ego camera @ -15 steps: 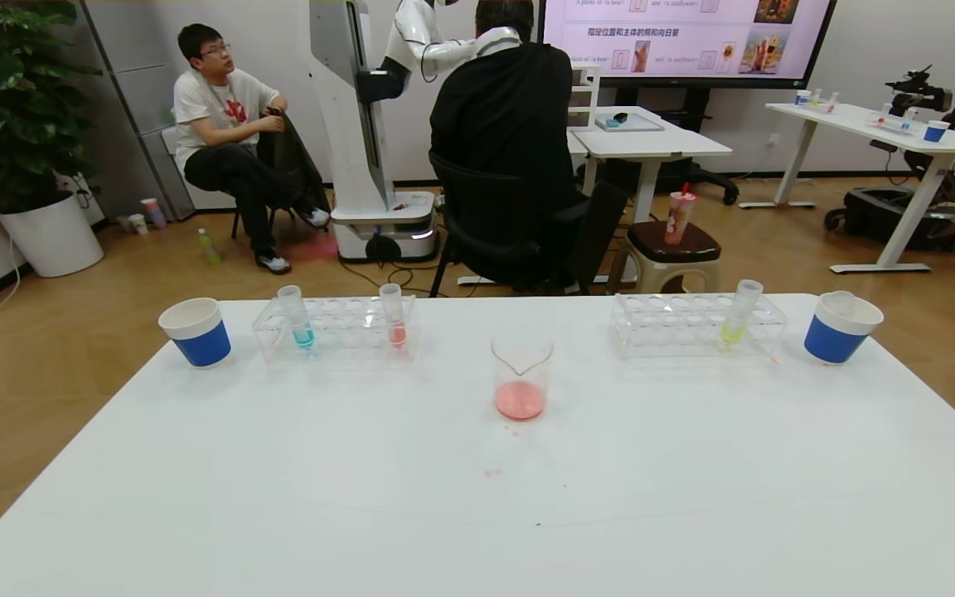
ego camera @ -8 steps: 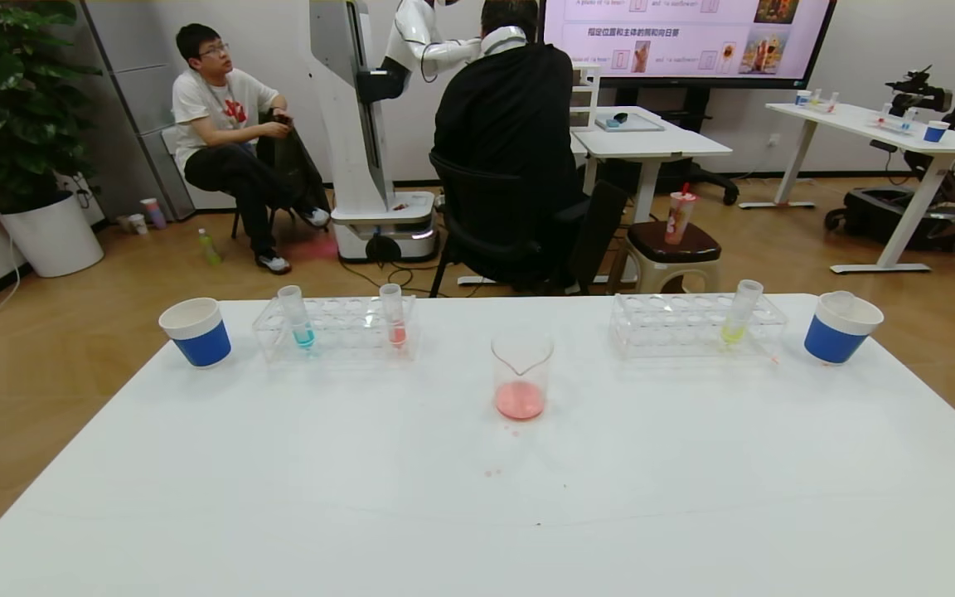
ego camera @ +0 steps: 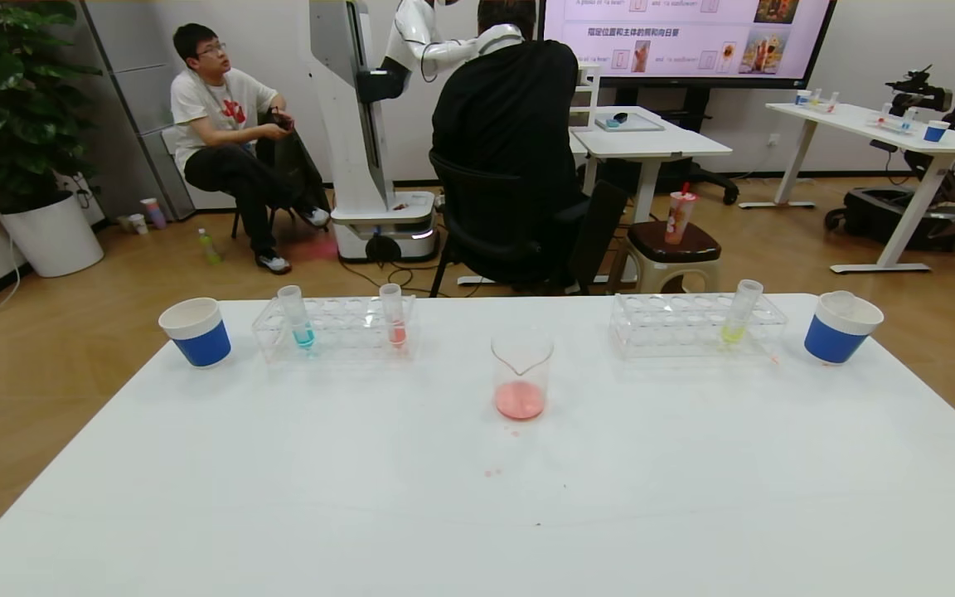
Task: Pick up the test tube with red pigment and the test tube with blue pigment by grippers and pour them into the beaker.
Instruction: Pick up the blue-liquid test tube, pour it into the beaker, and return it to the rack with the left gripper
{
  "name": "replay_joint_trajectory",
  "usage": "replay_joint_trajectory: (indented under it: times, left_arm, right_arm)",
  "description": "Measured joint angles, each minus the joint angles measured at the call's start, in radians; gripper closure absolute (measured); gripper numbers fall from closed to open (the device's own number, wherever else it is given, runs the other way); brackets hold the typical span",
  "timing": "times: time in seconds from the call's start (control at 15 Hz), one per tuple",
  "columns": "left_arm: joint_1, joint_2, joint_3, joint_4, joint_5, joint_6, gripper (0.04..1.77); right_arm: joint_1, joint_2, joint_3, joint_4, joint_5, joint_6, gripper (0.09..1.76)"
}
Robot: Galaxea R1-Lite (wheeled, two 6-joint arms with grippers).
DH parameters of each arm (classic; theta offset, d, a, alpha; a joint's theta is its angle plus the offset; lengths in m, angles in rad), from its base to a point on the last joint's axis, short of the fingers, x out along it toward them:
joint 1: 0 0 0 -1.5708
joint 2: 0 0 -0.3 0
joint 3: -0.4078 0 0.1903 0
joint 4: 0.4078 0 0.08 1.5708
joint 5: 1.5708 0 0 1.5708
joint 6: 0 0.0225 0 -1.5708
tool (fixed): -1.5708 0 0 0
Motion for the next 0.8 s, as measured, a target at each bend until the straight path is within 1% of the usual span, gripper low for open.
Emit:
replay_joint_trajectory:
  times: [0.07,0.2,0.33,0.6,0.8]
  left_arm:
    - [0.0,0.091,-0.011,-0.066,-0.012,0.002,0.06]
    - [0.005,0.277,-0.02,-0.191,-0.055,0.005,0.06]
    - [0.018,0.449,-0.022,-0.311,-0.08,0.005,0.06]
    - [0.043,0.764,-0.045,-0.625,-0.094,0.005,0.06]
    - [0.052,0.975,-0.085,-0.792,-0.092,0.005,0.06]
  right_arm:
    - [0.0,0.0,0.0,0.0,0.0,0.0,0.11]
    - [0.0,0.0,0.0,0.0,0.0,0.0,0.11]
    - [0.0,0.0,0.0,0.0,0.0,0.0,0.11]
    - [0.0,0.0,0.0,0.0,0.0,0.0,0.11]
    - [0.0,0.0,0.0,0.0,0.0,0.0,0.11]
